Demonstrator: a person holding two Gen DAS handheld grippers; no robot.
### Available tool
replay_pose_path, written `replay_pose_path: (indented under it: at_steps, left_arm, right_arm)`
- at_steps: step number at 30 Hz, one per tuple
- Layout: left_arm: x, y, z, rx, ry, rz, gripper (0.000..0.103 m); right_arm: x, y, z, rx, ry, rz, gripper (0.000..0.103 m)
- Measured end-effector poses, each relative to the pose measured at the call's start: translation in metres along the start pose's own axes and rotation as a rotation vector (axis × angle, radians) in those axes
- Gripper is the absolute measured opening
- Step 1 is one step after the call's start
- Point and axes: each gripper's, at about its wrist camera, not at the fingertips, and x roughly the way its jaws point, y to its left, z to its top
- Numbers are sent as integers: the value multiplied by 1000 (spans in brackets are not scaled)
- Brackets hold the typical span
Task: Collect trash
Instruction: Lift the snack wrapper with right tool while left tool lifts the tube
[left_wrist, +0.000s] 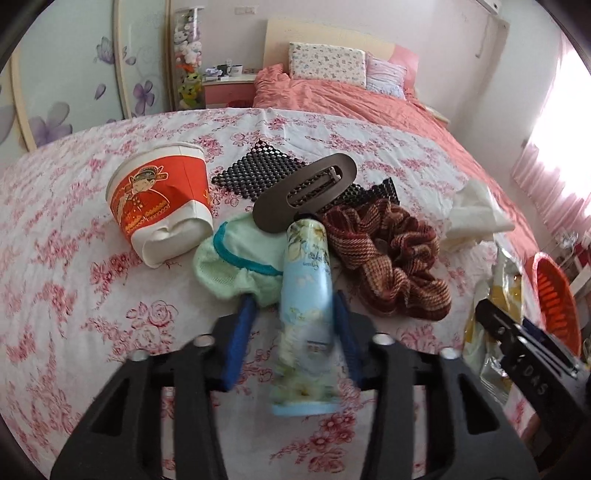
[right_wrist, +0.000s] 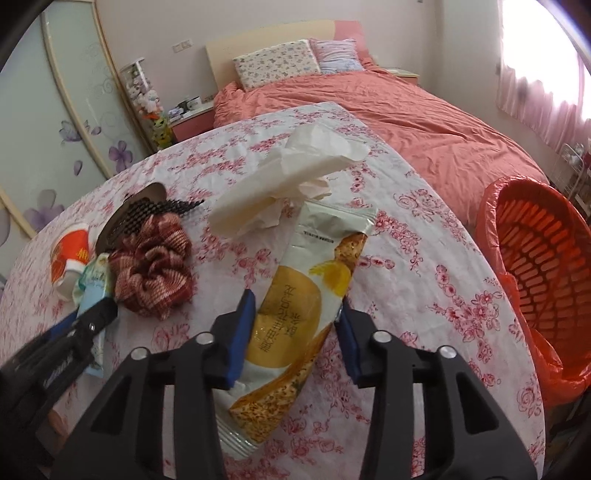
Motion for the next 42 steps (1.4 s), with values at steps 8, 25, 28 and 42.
replay_pose_path:
  at_steps: [8,25,28,42]
  left_arm:
    - [-25,31,-26,28,21,-68,21]
    - [-11,42,-5,-6,-1,34,42]
    - [-12,47,-7,-12,-18,48,41]
    - [-12,50,-9,-29,-27,50,41]
  right_arm:
    - [-11,-9,-9,-22,0,37,37]
    - [-11,-9,-13,-48,0,15,43]
    - [-11,-8,-13,-55,2,10,44]
    - [-12,-15,-14,-24,-2,40,46]
